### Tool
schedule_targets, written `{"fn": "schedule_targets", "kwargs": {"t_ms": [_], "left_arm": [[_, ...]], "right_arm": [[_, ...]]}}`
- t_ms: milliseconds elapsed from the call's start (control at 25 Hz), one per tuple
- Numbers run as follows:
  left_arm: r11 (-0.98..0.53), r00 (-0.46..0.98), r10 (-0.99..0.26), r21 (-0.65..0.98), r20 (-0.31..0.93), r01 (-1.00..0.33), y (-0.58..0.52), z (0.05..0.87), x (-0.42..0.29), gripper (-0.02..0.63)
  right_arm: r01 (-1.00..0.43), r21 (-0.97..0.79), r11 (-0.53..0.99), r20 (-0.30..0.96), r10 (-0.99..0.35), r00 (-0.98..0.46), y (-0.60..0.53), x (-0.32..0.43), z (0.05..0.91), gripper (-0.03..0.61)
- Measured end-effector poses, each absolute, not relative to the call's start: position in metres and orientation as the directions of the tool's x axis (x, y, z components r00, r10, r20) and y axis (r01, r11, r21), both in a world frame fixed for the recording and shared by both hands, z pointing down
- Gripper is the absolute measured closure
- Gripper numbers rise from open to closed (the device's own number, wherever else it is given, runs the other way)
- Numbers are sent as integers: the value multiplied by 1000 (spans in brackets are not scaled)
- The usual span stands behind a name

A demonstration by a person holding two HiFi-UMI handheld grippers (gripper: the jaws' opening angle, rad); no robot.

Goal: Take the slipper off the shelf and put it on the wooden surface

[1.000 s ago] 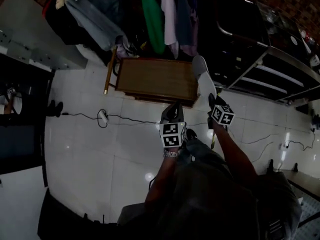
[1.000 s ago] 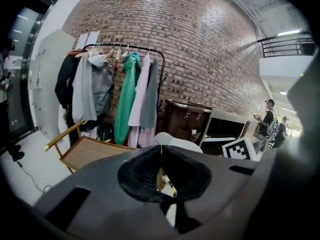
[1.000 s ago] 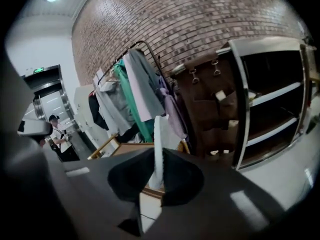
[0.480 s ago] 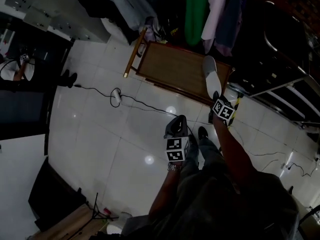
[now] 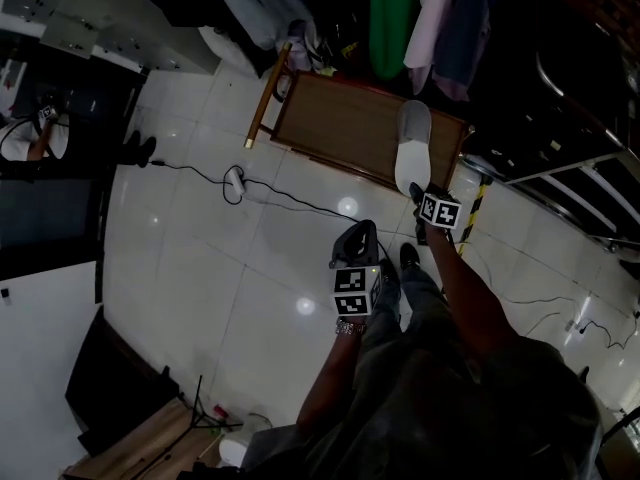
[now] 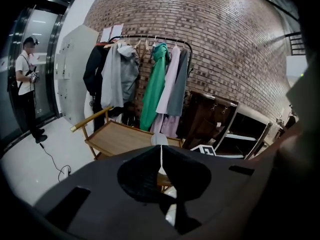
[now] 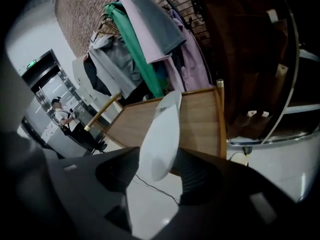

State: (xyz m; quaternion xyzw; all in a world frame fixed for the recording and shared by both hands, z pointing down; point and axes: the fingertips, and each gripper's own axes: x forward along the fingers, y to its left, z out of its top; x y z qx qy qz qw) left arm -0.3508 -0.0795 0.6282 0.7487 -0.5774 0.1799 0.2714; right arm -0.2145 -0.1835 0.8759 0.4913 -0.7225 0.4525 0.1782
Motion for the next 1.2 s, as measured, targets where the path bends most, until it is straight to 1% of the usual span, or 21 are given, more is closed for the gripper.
{"fn": "schedule_targets", "kwargs": {"t_ms": [120, 240, 400, 520, 640, 800, 960, 1080, 1200], "left_arm": [[-207, 275, -768, 182, 578, -961, -80, 620, -339, 603], [-220, 280, -773, 174, 570, -960, -75, 606, -334, 603], [-256, 315, -782, 184, 537, -949, -83, 591, -331, 603], [-287, 365, -786, 228, 499, -930, -90, 579, -336, 603], [-387, 473, -767, 275, 434, -880, -98, 559, -337, 603], [-513, 592, -687, 295, 422, -806, -87, 547, -341, 601], [-585, 636, -631, 267, 444, -766, -79, 547, -340, 603], [-615, 662, -601, 270, 449, -741, -74, 545, -320, 603], [-649, 681, -576, 255, 452, -717, -69, 541, -290, 603]], "right_arm": [[-887, -439, 147, 718, -535, -444, -169, -204, 870, 339], [-883, -403, 241, 707, -530, -468, -151, -205, 847, 339], [-876, -367, 312, 647, -591, -482, -147, -207, 790, 353], [-849, -345, 400, 587, -614, -527, -134, -227, 735, 409], [-836, -299, 460, 542, -640, -545, -124, -252, 683, 467], [-893, -260, 368, 493, -744, -451, -104, -266, 618, 528], [-917, -121, 379, 475, -789, -389, -80, -287, 560, 560], [-933, -182, 312, 470, -805, -361, -63, -280, 537, 571], [-948, -205, 242, 502, -806, -314, -52, -258, 531, 577]]}}
